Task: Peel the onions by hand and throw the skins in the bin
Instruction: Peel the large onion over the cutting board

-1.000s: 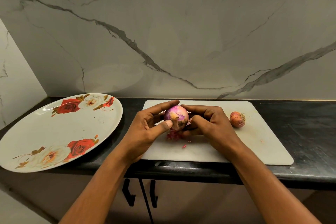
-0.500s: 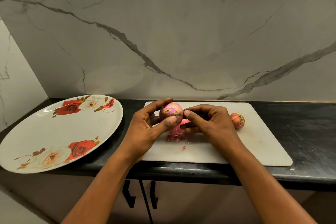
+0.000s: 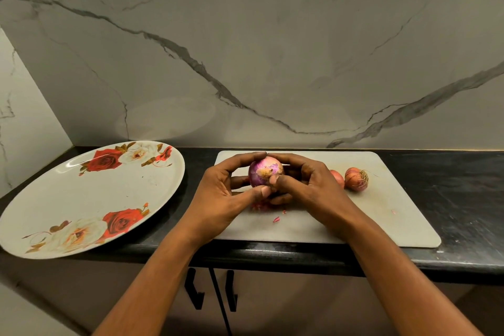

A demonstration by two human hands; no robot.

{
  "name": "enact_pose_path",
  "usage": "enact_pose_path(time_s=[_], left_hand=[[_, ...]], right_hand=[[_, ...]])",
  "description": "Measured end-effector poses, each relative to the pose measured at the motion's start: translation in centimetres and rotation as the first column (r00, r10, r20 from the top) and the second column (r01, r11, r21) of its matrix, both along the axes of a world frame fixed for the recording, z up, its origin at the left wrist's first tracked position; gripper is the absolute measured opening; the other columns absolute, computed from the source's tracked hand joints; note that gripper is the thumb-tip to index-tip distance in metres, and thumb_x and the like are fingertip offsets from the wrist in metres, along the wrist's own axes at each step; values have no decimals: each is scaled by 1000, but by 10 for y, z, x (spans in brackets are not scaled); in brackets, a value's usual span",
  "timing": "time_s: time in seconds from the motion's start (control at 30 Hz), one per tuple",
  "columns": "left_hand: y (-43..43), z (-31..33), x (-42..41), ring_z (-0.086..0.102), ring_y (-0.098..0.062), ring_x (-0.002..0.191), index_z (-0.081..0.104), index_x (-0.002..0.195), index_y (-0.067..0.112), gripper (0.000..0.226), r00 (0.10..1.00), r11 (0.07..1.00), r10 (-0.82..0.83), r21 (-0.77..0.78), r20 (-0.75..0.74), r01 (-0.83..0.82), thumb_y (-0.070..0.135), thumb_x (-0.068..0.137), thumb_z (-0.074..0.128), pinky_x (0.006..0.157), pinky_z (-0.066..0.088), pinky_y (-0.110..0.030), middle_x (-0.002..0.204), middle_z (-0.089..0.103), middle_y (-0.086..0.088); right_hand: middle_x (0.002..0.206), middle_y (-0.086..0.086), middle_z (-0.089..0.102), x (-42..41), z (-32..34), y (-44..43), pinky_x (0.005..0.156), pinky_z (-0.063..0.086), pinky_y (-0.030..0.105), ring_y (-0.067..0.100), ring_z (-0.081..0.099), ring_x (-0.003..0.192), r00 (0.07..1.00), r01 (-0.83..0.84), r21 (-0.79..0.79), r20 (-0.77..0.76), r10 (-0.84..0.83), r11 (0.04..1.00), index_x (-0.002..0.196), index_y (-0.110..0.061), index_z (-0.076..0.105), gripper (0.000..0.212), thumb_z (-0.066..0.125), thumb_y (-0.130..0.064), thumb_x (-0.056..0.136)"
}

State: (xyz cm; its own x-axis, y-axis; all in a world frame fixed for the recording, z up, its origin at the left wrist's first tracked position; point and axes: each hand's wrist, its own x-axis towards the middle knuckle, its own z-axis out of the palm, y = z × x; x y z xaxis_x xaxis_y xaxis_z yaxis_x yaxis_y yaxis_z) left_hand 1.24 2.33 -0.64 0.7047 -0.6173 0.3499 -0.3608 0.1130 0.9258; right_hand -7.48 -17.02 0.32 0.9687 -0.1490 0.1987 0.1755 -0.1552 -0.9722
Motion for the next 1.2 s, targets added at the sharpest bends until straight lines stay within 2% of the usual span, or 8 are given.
enact_pose_path(time_s=[0.17, 0.33, 0.7, 0.83, 1.0, 1.13, 1.2], left_hand=[[0, 0, 1, 70, -33, 121, 67, 134, 21, 59, 1000, 1000, 11, -5, 23, -11, 8, 81, 88, 99, 59, -54, 136, 66, -2], [1, 1, 0, 72, -32, 117, 69, 132, 21, 59, 999, 1000, 15, -12, 30, -14, 10, 78, 89, 94, 61, -54, 133, 69, -1], [0, 1, 1, 70, -28, 120, 69, 133, 23, 58, 1000, 1000, 9, 13, 12, -10, 12, 79, 89, 96, 61, -52, 133, 68, 2], [1, 1, 1, 71, -30, 118, 71, 130, 24, 57, 1000, 1000, 10, -8, 6, -10, 10, 78, 90, 96, 61, -54, 132, 69, 1], [0, 2, -1, 73, -27, 115, 72, 128, 25, 57, 1000, 1000, 14, 9, 19, -14, 11, 75, 90, 90, 64, -49, 131, 70, 4], [-1, 3, -3, 73, -23, 116, 71, 129, 26, 59, 999, 1000, 18, 17, 32, -18, 16, 74, 89, 89, 64, -45, 131, 70, 6], [0, 2, -1, 72, -28, 117, 71, 131, 23, 58, 1000, 1000, 10, -15, 2, -10, 13, 77, 90, 93, 63, -49, 133, 69, 2]], right_hand=[[120, 5, 77, -1, 2, 0, 85, 65, 44, 26, 79, 99, 1000, -11, -20, 12, 11, 1000, 140, -20, 66, 42, 66, -7, 100], [120, 5, 77, -1, 0, -2, 87, 65, 50, 27, 79, 99, 1000, -1, -38, 5, 1, 999, 141, -19, 65, 43, 69, -8, 99], [114, 5, 79, -2, 1, 0, 84, 66, 40, 26, 79, 98, 1000, 3, -12, -4, -3, 1000, 138, -19, 68, 43, 63, -1, 99], [115, 7, 79, -1, 3, 1, 86, 65, 45, 28, 79, 100, 1000, -7, 25, -2, 7, 1000, 139, -15, 67, 40, 59, -3, 102], [114, 5, 80, -3, 2, 0, 83, 66, 40, 26, 79, 99, 1000, -14, 6, 5, 14, 1000, 136, -16, 69, 40, 60, 0, 100], [112, -4, 79, -2, 0, 0, 79, 64, 28, 15, 77, 103, 999, 10, -78, 48, -6, 997, 127, -25, 72, 41, 63, 2, 97], [116, -5, 78, -1, -2, -2, 86, 64, 30, 11, 75, 108, 995, 64, -196, 83, -49, 979, 132, -20, 72, 47, 62, 5, 94]])
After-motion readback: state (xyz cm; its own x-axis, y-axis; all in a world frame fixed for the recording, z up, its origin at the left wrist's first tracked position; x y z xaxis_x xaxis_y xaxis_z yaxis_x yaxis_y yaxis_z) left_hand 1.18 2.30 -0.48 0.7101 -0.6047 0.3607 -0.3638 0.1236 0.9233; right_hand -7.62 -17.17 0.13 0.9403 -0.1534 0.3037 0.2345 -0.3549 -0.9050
